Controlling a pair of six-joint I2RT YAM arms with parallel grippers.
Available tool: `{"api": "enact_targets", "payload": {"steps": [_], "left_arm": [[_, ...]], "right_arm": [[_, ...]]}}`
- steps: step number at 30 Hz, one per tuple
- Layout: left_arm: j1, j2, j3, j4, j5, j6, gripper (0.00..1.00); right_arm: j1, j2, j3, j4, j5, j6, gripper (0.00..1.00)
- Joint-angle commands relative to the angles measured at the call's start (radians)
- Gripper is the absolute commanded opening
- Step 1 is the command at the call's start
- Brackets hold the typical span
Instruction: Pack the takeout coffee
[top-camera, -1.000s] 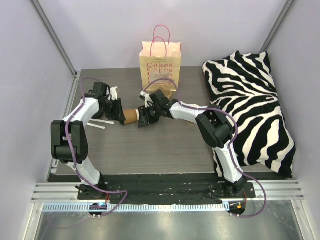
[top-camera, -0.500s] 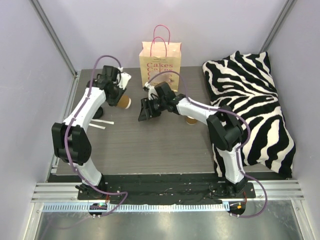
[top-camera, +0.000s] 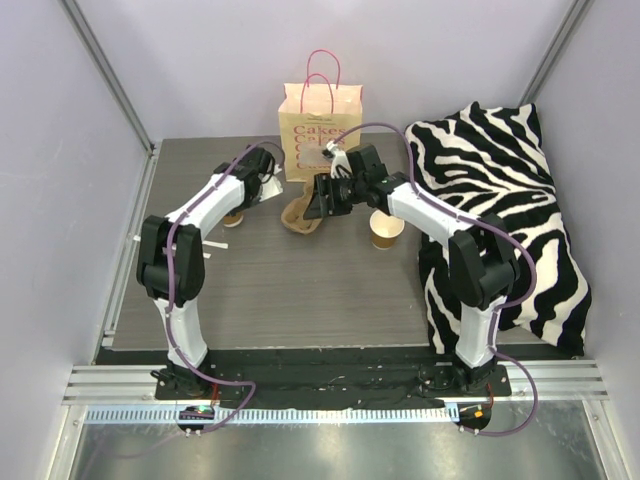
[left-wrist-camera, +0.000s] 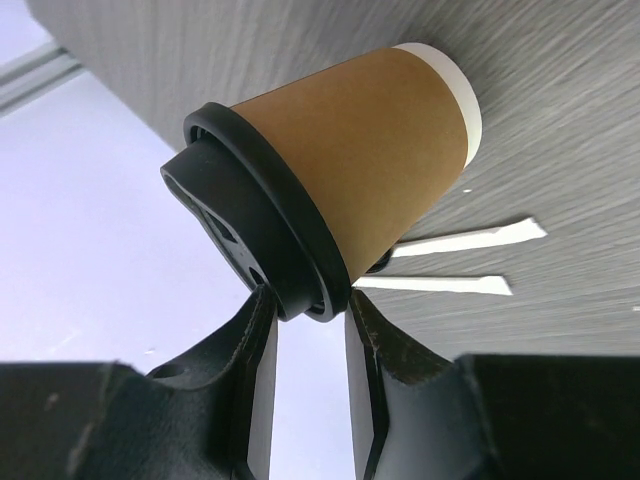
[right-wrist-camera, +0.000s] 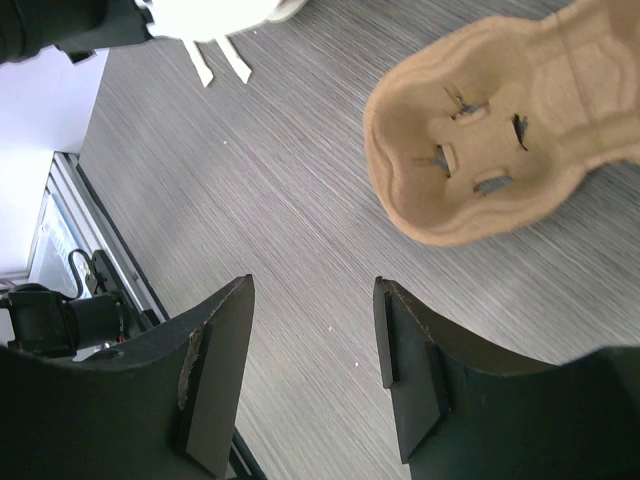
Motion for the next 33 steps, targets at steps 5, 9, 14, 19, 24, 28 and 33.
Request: {"api": "enact_targets", "payload": {"steps": [5,9,14,19,24,28,33], "left_arm": [[-0.025,-0.007,-0.008,0.061,-0.086,0.053,0.37],[-0.033,-0.012,-0.013,0.051,-0.08,0.033,0.43],[-0.041,-0.009,-0.025,0.043,-0.074,0.007,0.48],[-0.045,-0.021,0.021,-0.015,-0.058,-0.03,0.58],[-0.051,-0.052,0.161,-0.173,0.002,-0.082,0.71],[-0.054,-0.072,0.388,-0.325,0.167,-0.174,0.86],[-0.054,-0.099,0.504,-0.376,0.51,-0.364,0.85]], "right_arm": [[-0.004,-0.081,-0.011,-0.03,-0.009,-0.04,0.6],[-0.01,-0.085,-0.003,-0.038,-0.007,-0.049,0.61],[-0.024,-0.087,0.006,-0.052,-0.009,-0.057,0.62],[-0.027,-0.097,0.011,-0.064,-0.01,-0.067,0.62],[-0.03,-0.1,0.034,-0.081,-0.023,-0.075,0.63],[-0.044,-0.105,0.057,-0.092,-0.009,-0.081,0.63],[-0.078,-0.116,0.057,-0.104,0.039,-0.064,0.6]]}}
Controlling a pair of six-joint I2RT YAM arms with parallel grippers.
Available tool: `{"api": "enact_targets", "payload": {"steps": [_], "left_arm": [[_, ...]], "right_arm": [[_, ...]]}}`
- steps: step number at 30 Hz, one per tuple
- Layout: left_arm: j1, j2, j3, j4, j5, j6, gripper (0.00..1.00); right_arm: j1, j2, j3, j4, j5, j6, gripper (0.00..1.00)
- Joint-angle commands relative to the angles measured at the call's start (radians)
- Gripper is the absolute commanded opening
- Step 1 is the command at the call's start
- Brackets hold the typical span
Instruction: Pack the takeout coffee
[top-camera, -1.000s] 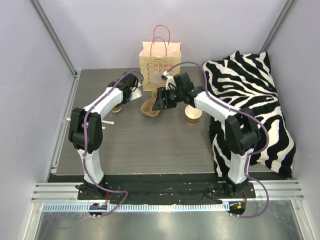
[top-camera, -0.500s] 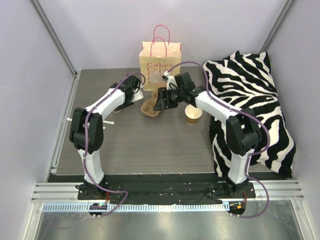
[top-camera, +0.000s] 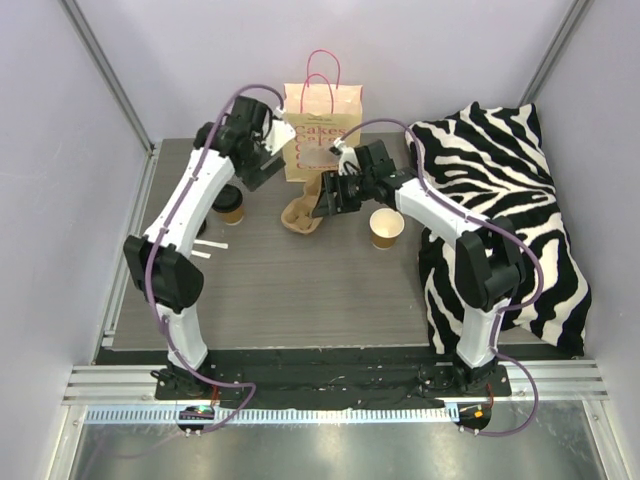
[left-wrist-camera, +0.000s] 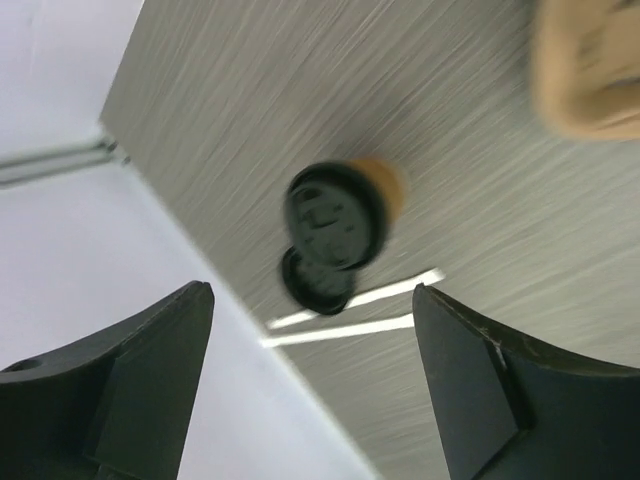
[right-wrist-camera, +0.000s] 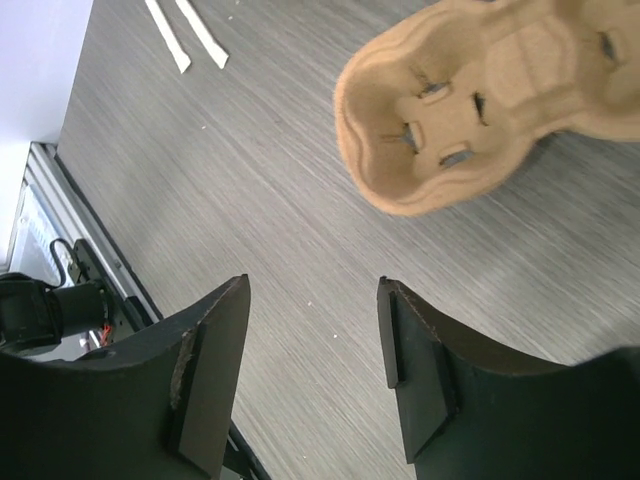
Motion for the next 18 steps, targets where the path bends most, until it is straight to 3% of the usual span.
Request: {"api": "enact_targets", "payload": {"steps": [1,4,10,14,18], "left_arm": [[-0.006,-0.085,0.044,-0.096,0.437,-0.226,0.8],[-0.022,-0.079,-0.012,-0.01,0.599,-0.409,0.7],[-0.13,-0.013,-0.098,0.178,0.523,-0.573,0.66],[-0.18,0.051,-0.117,0.315,0.482,-0.554,0.63],[-0.198,0.149,-0.073,0.37,0.501,-0.48,0.52]], "right_arm": [[-0.042,-0.092,0.042,-0.005,0.058,0.011,0.59],[-0.08,-0.111,0.039,-0.017,0.086,0.025,0.56],[-0.147,-0.169,-0.015,-0.031,0.181,0.024,0.54],[-0.161,-0.201,-0.067,-0.031,0.201,0.016,0.53],[-0.174,-0.213,-0.089,-0.031,0.209,0.012,0.53]]}}
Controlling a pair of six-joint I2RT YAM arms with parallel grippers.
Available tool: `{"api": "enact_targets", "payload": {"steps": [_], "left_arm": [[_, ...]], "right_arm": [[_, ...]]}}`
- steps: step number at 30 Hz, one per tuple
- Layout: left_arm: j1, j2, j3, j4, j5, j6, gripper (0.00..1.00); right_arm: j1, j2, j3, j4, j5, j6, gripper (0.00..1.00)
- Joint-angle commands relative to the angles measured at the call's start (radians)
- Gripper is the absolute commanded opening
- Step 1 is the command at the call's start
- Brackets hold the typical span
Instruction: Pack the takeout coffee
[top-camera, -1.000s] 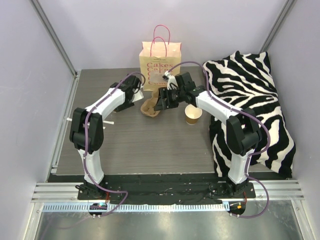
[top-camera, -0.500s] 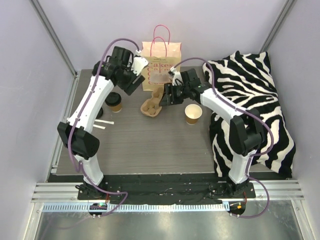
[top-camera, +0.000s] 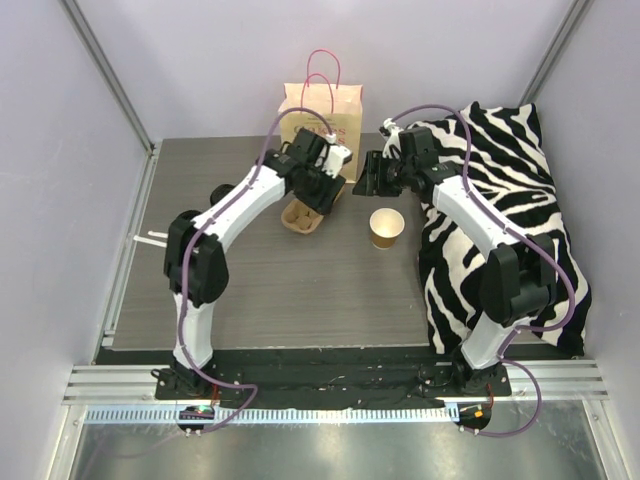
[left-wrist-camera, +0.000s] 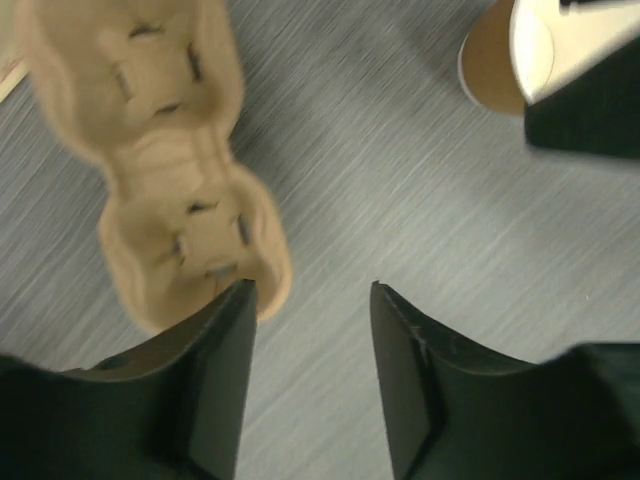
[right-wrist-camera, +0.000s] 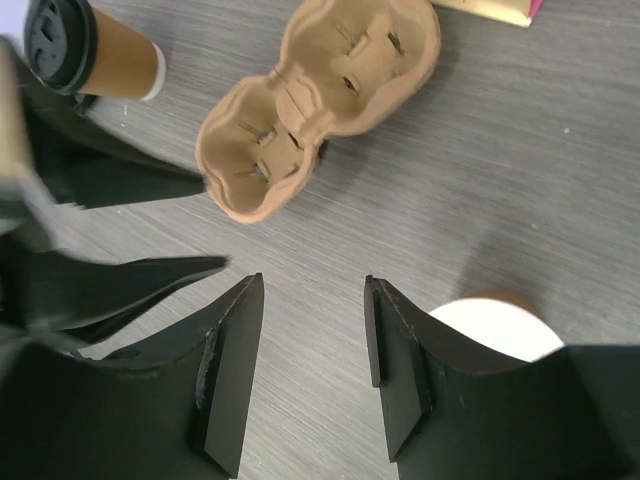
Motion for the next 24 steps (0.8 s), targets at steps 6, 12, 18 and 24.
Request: {"api": "enact_targets", "payload": {"steps": [6,12,18,24], "left_arm": [[-0.006,0.2,0.174,0.13,0.05,0.163,0.41],[-0.006,0.247,0.185,0.176,0.023,0.214,0.37],[0.011,0.299,0.209,0.196,0.022,0.208,0.36],[0.027,0.34,0.249,0.186,0.032,0.207,0.34]], "right_arm": [[-0.015,-0.036,-0.025,0.011,0.018,0.001,0.52],[-0.017,-0.026,-0.023,0.019,0.012,0.012,0.52],[-0.018,-0.024,-0.029,0.022,0.006,0.013,0.52],[-0.02,-0.027,-0.038,0.022,0.006,0.009,0.52]]}}
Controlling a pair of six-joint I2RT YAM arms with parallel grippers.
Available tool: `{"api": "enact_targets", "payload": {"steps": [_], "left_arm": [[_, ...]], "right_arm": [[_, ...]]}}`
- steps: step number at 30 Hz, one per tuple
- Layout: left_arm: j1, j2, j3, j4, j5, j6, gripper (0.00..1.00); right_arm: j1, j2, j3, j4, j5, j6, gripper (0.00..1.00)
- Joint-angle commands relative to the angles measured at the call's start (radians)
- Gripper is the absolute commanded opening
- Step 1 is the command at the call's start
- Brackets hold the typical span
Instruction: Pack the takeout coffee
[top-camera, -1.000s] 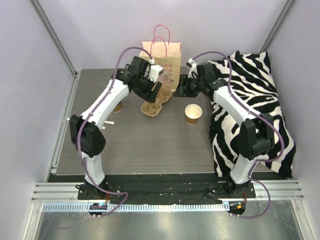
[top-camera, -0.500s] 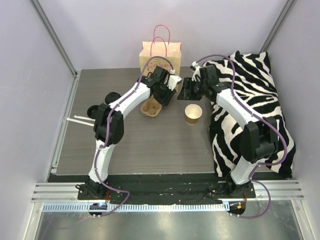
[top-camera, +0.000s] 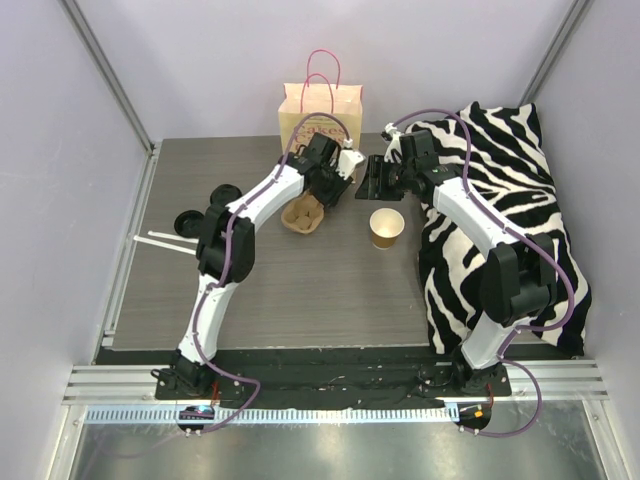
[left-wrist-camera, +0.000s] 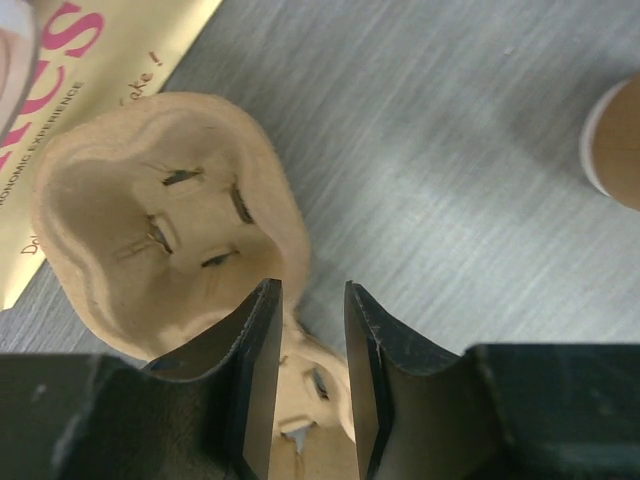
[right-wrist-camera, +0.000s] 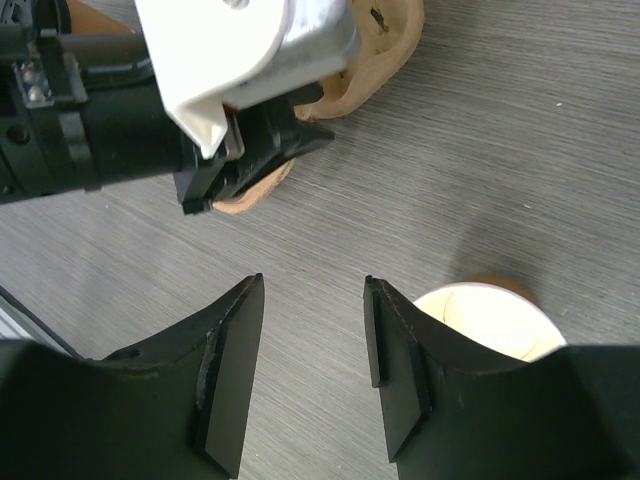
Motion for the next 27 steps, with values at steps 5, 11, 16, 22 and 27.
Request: {"api": "enact_targets", "payload": {"steps": [5,11,16,22,27], "left_arm": [[0.025,0.031,0.052,0.031,0.009,0.023,0.31],[0.026,0.04,0.052,0.03,0.009,0.025,0.24],[0.028,0.025,0.049,0.019,0.027,0.023,0.07],[0.028,-0.07,0.005,0.01,0.058,-0.063,0.0],[0.028,-0.193,-0.105,0.008,0.109,-0.149,0.0]], "right_arm": [[-0.007,-0.022,-0.008,0.034,-0.01,0.005,0.52],[-0.008,-0.023,-0.009,0.035,-0.014,0.005,0.52],[-0.01,-0.023,-0.012,0.038,-0.019,0.006,0.52],[-0.012,-0.02,-0.015,0.043,-0.033,0.008,0.5],[-0.012,-0.014,-0.026,0.056,-0.082,0.026,0.48]]}}
